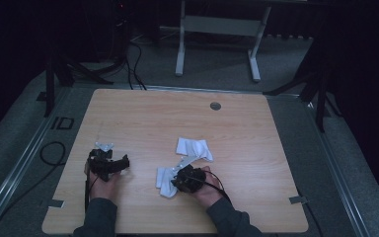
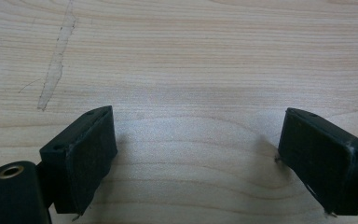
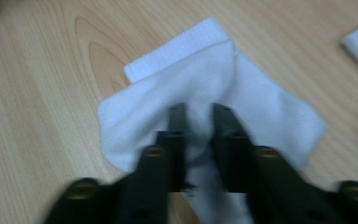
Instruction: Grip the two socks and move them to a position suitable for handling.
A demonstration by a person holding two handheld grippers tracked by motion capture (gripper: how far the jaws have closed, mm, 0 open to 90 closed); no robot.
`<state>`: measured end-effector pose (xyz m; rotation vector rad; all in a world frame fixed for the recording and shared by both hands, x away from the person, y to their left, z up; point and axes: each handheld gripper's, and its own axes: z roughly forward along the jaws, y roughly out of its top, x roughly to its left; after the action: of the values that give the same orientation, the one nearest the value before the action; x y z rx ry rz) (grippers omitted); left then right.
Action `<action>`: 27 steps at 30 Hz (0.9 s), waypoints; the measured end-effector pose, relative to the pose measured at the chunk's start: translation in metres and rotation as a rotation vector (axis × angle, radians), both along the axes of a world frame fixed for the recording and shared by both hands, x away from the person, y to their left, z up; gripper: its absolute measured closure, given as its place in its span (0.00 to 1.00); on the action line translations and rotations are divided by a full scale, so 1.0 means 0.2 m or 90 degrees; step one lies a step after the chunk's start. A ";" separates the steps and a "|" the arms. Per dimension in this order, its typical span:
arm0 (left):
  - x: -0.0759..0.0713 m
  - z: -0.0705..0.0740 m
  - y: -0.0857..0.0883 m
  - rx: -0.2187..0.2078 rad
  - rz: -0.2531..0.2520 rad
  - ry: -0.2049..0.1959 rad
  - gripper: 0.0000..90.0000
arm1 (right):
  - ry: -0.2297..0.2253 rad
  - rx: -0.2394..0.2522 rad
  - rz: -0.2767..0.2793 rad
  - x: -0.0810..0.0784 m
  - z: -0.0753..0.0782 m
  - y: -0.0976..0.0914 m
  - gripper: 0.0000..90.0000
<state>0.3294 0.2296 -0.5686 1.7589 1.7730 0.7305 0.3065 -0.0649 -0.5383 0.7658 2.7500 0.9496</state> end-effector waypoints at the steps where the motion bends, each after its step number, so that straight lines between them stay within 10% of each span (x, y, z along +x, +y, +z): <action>1: 0.00 0.00 0.00 0.000 0.000 0.000 0.12 | -0.004 0.005 -0.002 -0.01 0.01 0.00 0.96; 27: 0.00 0.00 0.00 -0.001 0.001 -0.002 0.12 | -0.066 0.066 -0.053 -0.02 0.33 -0.32 0.97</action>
<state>0.3295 0.2294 -0.5688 1.7547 1.7718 0.7322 0.3026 -0.1279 -0.4732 0.8161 2.5773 1.0889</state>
